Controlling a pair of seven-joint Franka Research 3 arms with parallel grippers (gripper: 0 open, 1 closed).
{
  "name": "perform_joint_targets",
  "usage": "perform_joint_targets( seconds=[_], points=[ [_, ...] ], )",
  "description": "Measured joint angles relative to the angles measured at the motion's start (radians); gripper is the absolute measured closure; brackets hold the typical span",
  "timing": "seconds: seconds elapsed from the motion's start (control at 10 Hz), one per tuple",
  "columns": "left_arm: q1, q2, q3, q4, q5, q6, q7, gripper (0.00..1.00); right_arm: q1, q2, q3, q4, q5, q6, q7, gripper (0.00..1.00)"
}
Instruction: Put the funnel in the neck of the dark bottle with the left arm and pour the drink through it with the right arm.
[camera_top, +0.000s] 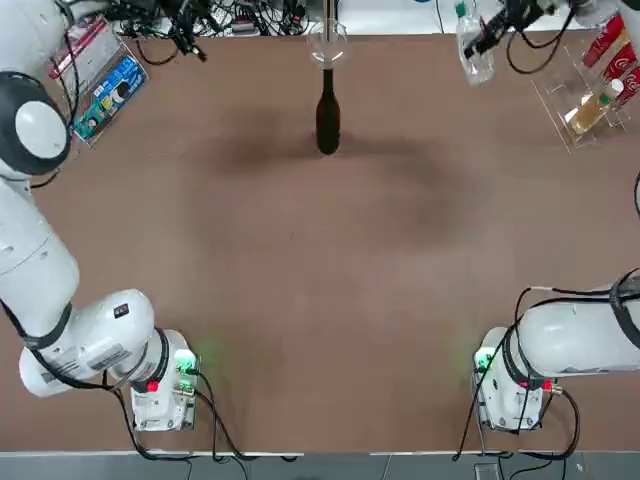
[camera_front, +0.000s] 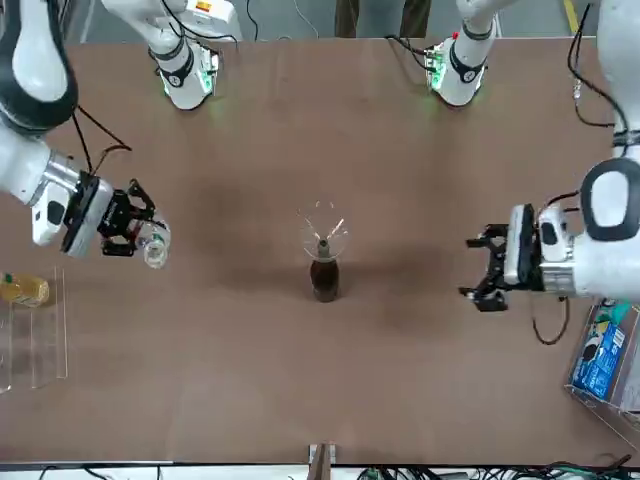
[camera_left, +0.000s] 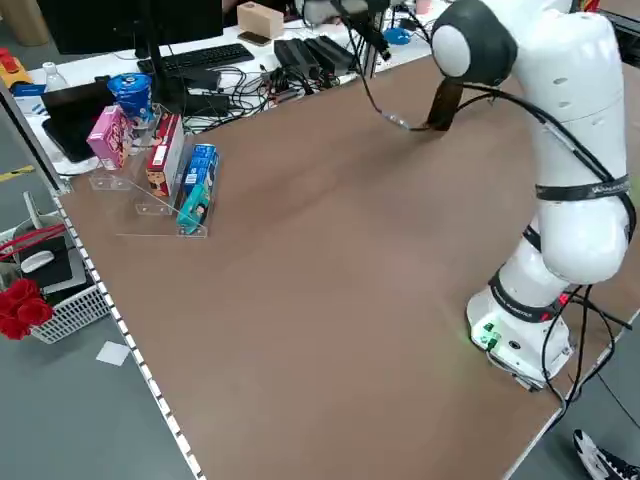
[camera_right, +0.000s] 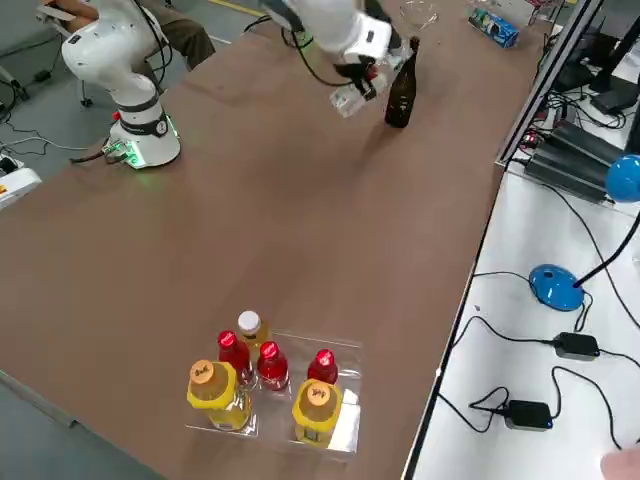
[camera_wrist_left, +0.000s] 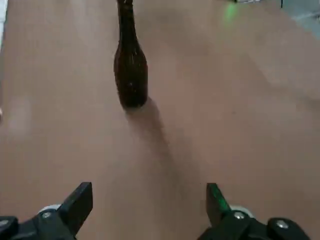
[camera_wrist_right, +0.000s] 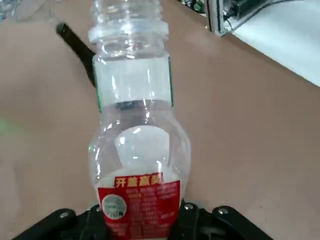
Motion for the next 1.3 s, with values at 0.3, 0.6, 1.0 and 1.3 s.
perform_joint_targets(
  seconds=[0.3, 0.6, 1.0, 1.3],
  points=[
    [-0.018, -0.085, -0.037, 0.074, 0.150, -0.079, -0.401, 0.00, 0.000, 0.000, -0.092, -0.106, 0.137, 0.002, -0.365, 0.61],
    [-0.024, -0.213, -0.036, 0.070, 0.216, -0.156, -0.822, 0.00, -0.001, 0.048, -0.193, -0.155, 0.257, -0.079, -0.701, 0.61],
    [-0.031, -0.240, -0.036, 0.060, 0.367, -0.226, -1.358, 0.00, -0.001, 0.235, -0.296, -0.159, 0.410, -0.244, -1.101, 0.61],
    [-0.026, -0.265, -0.032, 0.026, 0.377, -0.235, -1.609, 0.00, -0.004, 0.404, -0.342, -0.146, 0.492, -0.347, -1.301, 0.61]
  ],
)
